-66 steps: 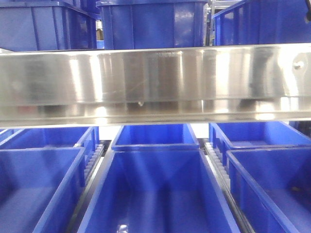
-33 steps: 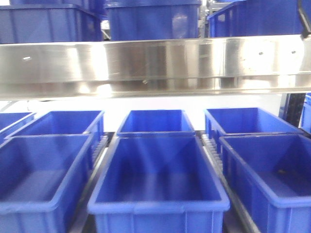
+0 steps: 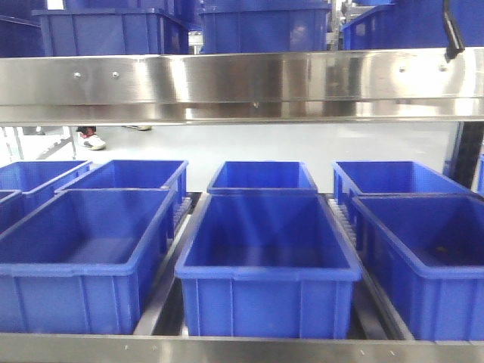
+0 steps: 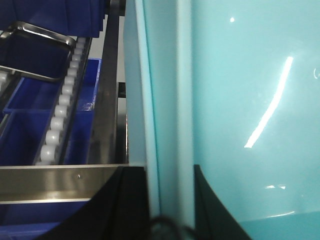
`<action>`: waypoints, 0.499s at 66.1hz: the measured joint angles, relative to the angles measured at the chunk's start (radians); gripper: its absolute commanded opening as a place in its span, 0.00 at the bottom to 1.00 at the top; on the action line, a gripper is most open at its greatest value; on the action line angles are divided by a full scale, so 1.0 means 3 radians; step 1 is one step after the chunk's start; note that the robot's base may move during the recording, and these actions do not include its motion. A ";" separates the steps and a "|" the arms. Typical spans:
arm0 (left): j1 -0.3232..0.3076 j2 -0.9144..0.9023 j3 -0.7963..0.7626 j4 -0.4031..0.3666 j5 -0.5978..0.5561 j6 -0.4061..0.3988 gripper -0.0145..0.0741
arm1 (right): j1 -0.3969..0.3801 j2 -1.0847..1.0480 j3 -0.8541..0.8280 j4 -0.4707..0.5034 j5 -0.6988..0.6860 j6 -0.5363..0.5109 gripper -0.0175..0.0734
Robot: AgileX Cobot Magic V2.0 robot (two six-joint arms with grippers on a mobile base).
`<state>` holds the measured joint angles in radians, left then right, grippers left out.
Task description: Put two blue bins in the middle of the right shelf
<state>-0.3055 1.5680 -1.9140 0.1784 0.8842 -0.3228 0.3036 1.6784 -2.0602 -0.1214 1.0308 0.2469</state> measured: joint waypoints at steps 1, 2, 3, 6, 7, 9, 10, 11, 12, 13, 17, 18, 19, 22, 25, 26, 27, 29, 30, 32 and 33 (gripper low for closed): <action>0.0000 0.0000 0.0000 0.0000 0.0000 0.0000 0.04 | 0.0000 0.0000 0.0000 0.0000 0.0000 0.0000 0.01; 0.0000 0.0000 0.0000 0.0000 0.0000 0.0000 0.04 | 0.0000 0.0000 0.0000 0.0000 0.0000 0.0000 0.01; 0.0000 0.0000 0.0000 0.0000 0.0000 0.0000 0.04 | 0.0000 0.0000 0.0000 0.0000 0.0000 0.0000 0.01; 0.0000 0.0000 0.0000 0.0000 0.0000 0.0000 0.04 | 0.0000 0.0000 0.0000 0.0000 0.0000 0.0000 0.01; 0.0000 0.0000 0.0000 0.0000 0.0000 0.0000 0.04 | 0.0000 0.0000 0.0000 0.0000 0.0000 0.0000 0.01; 0.0000 0.0000 0.0000 0.0000 0.0000 0.0000 0.04 | 0.0000 0.0000 0.0000 0.0000 0.0000 0.0000 0.01; 0.0000 0.0000 0.0000 0.0000 0.0000 0.0000 0.04 | 0.0000 0.0000 0.0000 0.0000 0.0000 0.0000 0.01; 0.0000 0.0000 0.0000 0.0000 0.0000 0.0000 0.04 | 0.0000 0.0000 0.0000 0.0000 0.0000 0.0000 0.01; 0.0000 0.0000 0.0000 0.0000 0.0000 0.0000 0.04 | 0.0000 0.0000 0.0000 0.0000 0.0000 0.0000 0.01; 0.0000 0.0000 0.0000 0.0000 0.0000 0.0000 0.04 | 0.0000 0.0000 0.0000 0.0000 0.0000 0.0000 0.01; 0.0006 0.0000 0.0000 0.0000 0.0000 0.0000 0.04 | 0.0000 0.0000 0.0000 0.0000 0.0000 0.0000 0.01; 0.0006 0.0000 0.0000 0.0000 0.0000 0.0000 0.04 | 0.0000 0.0000 0.0000 0.0000 0.0000 0.0000 0.01; 0.0006 0.0000 0.0000 0.0000 0.0000 0.0000 0.04 | 0.0000 0.0000 0.0000 0.0000 0.0000 0.0000 0.01; 0.0006 0.0000 0.0000 0.0000 0.0000 0.0000 0.04 | 0.0000 0.0000 0.0000 0.0000 0.0000 0.0000 0.01; 0.0006 0.0000 0.0000 0.0000 0.0000 0.0006 0.04 | 0.0000 0.0000 0.0000 0.0000 0.0000 0.0000 0.01; 0.0006 0.0000 0.0000 0.0000 0.0000 0.0006 0.04 | 0.0000 0.0000 0.0000 0.0000 0.0000 0.0000 0.01; 0.0006 0.0000 0.0000 0.0000 0.0000 0.0006 0.04 | 0.0000 0.0000 0.0000 0.0000 0.0000 0.0000 0.01; 0.0006 0.0000 0.0000 0.0000 0.0000 0.0006 0.04 | 0.0000 0.0000 -0.0005 0.0000 0.0000 0.0000 0.01; 0.0006 0.0000 0.0000 0.0000 0.0000 0.0006 0.04 | 0.0000 0.0000 -0.0005 0.0000 0.0000 0.0000 0.01; 0.0006 0.0000 0.0000 0.0000 0.0000 0.0006 0.04 | 0.0000 0.0000 -0.0005 0.0000 0.0000 0.0000 0.01; 0.0006 0.0000 0.0000 0.0000 0.0000 0.0006 0.04 | 0.0000 0.0006 -0.0005 0.0000 0.0000 0.0000 0.01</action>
<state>-0.3036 1.5680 -1.9140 0.1784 0.8842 -0.3209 0.3036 1.6803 -2.0617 -0.1214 1.0308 0.2469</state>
